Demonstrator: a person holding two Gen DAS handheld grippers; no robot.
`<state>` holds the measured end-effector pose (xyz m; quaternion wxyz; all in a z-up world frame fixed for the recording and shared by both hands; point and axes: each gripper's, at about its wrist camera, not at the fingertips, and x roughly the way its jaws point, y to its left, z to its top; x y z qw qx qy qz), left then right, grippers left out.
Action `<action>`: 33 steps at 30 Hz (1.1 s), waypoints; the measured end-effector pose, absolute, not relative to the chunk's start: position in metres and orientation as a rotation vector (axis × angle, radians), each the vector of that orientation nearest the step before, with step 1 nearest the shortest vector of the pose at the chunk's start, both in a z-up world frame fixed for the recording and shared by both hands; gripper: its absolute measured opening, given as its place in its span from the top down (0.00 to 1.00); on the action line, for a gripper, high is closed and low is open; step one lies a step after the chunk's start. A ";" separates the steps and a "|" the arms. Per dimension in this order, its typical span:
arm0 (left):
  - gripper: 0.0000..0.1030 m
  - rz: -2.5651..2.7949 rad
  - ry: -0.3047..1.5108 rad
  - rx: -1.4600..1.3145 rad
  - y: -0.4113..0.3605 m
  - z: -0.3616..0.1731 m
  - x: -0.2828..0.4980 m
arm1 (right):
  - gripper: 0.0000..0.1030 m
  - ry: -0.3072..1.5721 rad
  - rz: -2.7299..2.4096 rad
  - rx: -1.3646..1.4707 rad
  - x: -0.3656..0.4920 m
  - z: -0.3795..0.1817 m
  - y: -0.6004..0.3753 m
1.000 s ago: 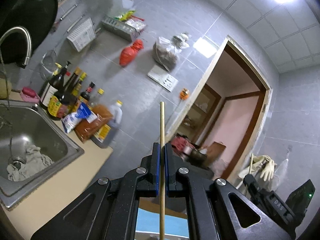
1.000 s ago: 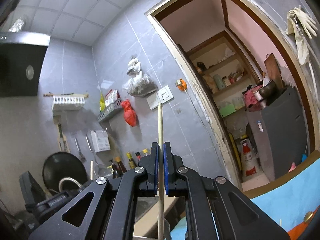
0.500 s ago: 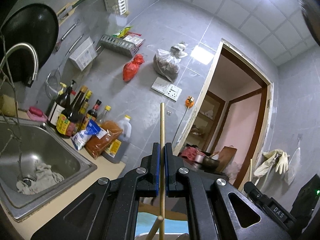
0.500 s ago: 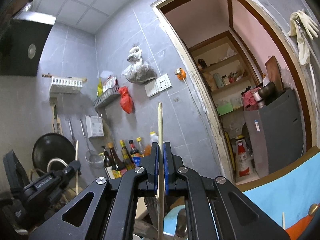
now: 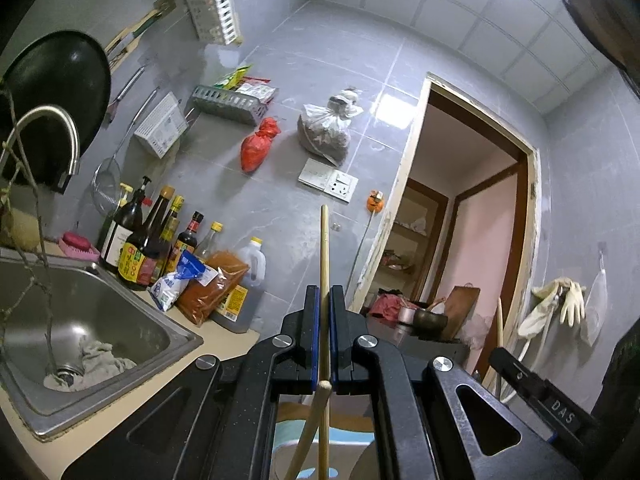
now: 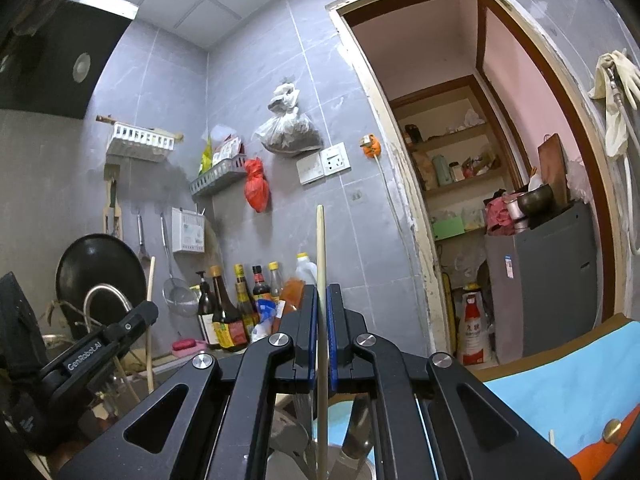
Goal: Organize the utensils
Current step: 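Lower the chopsticks into the caddy and open both tools, then move both tools back over the last chopstick and gold spoon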
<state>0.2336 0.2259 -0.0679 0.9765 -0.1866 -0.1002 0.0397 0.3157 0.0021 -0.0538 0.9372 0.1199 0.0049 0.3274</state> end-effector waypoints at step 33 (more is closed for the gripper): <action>0.49 -0.025 0.089 -0.332 0.190 -0.031 0.224 | 0.57 0.127 0.683 0.217 0.299 -0.022 -0.036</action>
